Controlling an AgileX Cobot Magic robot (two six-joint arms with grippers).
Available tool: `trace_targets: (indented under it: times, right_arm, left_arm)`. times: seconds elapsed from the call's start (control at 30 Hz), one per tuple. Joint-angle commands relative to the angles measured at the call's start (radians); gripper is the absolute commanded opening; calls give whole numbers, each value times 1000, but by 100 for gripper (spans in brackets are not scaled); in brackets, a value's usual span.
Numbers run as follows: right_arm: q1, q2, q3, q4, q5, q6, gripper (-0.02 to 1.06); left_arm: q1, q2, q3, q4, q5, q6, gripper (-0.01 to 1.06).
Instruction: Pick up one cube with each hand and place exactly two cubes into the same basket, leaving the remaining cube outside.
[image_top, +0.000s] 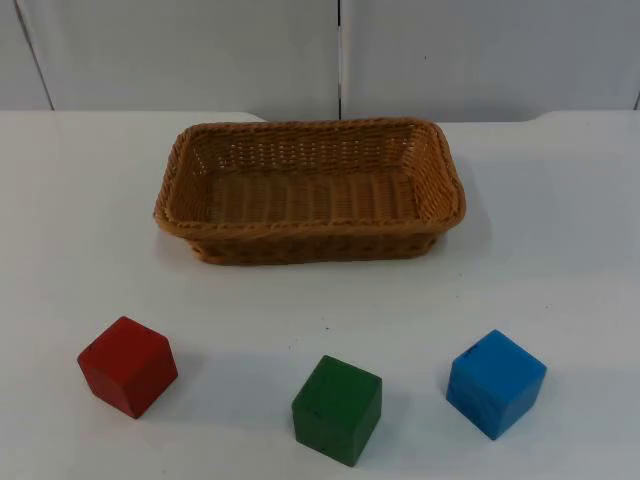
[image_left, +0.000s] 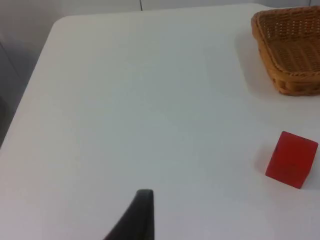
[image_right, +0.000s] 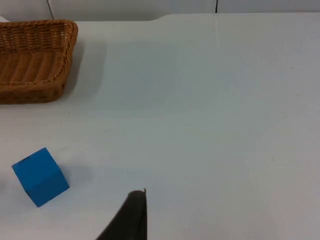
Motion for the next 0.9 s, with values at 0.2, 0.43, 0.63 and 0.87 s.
trace_targets:
  times: [0.2, 0.43, 0.63, 0.87]
  right_arm:
    - [-4, 112, -38, 4, -61, -8, 105]
    - [-4, 192, -65, 4, -108, -8, 105]
    - [-4, 261, -94, 6, -117, -10, 105]
    - [-4, 325, -95, 6, -131, -13, 105]
  left_arm:
    - [2, 1, -39, -16, -47, -12, 105]
    - [2, 87, -48, -26, -55, -12, 105]
    - [2, 181, -48, -87, -116, -12, 105]
    - [2, 262, -48, -116, -145, -12, 105]
